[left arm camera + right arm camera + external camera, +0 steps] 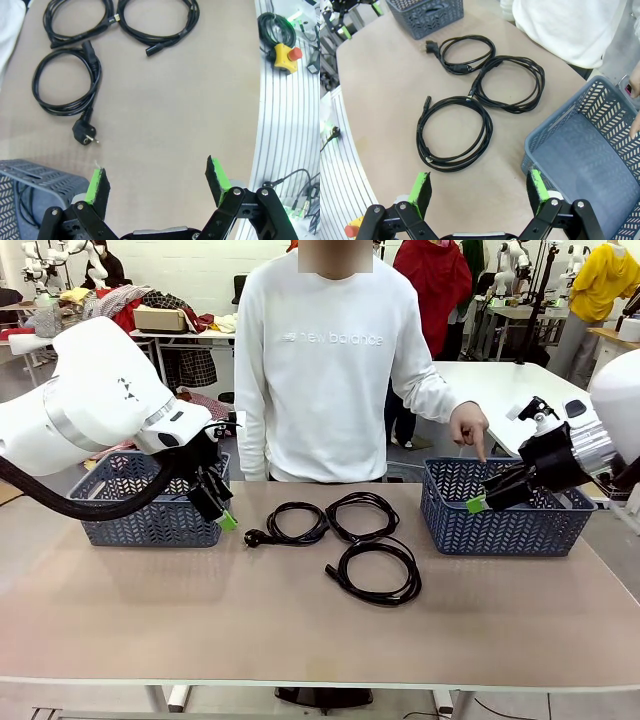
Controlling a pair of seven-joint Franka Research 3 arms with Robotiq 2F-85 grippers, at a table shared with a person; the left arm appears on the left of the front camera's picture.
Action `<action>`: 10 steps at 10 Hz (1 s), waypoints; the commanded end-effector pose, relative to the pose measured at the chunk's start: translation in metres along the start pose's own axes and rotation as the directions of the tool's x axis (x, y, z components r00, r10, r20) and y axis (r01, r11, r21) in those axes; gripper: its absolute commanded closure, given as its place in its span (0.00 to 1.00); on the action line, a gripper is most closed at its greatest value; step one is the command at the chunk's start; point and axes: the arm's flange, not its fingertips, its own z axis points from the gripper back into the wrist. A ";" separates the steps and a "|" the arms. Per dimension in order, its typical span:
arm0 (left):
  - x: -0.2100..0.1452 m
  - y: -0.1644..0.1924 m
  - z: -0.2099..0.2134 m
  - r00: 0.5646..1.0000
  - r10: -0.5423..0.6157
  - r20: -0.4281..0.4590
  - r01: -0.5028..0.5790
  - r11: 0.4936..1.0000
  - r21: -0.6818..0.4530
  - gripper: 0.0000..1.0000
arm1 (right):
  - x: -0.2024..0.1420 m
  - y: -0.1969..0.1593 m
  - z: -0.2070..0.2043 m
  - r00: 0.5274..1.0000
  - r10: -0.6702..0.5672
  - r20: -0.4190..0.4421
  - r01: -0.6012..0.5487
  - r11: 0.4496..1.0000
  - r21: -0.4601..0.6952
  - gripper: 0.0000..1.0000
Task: Organize the cables according to human instructions.
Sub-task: Pick up a bundle of cables and place it in the basket indicated by the human.
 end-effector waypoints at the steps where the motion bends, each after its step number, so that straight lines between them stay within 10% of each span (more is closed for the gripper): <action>1: 0.000 0.003 0.001 1.000 0.002 0.000 -0.002 1.000 -0.005 0.00 | 0.000 0.000 0.000 1.000 0.000 0.000 0.000 1.000 0.000 0.00; 10: 0.000 0.003 0.001 1.000 0.002 0.000 -0.002 1.000 -0.005 0.00 | 0.069 0.074 -0.071 0.940 0.187 -0.286 -0.167 0.981 0.095 0.00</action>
